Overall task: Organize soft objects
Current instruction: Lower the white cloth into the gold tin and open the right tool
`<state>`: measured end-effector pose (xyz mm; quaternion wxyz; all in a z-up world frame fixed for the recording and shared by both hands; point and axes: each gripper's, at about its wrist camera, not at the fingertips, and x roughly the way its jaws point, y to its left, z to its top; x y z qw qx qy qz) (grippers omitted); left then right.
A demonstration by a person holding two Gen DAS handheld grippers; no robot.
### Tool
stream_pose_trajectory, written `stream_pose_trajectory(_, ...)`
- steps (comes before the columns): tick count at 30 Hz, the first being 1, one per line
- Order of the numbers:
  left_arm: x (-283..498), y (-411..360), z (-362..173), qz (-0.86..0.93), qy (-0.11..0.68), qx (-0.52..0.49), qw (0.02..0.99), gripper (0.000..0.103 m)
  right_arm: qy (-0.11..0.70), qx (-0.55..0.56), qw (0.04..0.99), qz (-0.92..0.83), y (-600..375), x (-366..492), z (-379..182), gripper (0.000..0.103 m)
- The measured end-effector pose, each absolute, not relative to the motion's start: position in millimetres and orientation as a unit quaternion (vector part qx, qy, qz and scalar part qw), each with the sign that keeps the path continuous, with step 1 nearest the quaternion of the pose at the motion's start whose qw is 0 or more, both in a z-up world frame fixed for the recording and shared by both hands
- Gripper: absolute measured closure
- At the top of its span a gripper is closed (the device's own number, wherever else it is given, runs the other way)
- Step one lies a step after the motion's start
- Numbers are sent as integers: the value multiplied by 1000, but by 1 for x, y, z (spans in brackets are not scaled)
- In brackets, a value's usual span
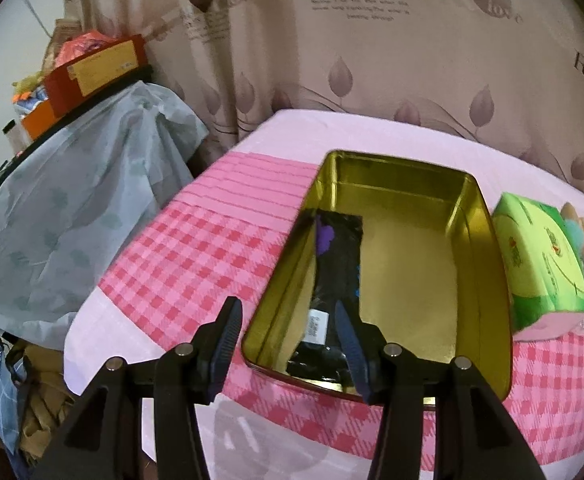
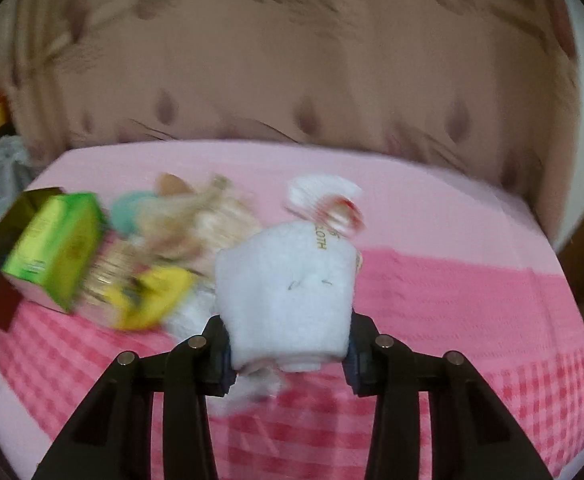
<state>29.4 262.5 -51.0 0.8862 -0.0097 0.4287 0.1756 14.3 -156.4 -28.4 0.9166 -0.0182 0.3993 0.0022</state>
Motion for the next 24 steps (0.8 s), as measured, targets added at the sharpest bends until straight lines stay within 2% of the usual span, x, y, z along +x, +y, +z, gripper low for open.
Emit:
stream_pose_trajectory(9, 25, 280, -44, 199, 414, -43, 887, 53, 378, -57, 911, 153, -28, 21, 2, 65)
stream_pose_trajectory(24, 17, 323, -38, 254, 408, -102, 871, 53, 397, -111, 858, 307, 136, 28, -10, 65)
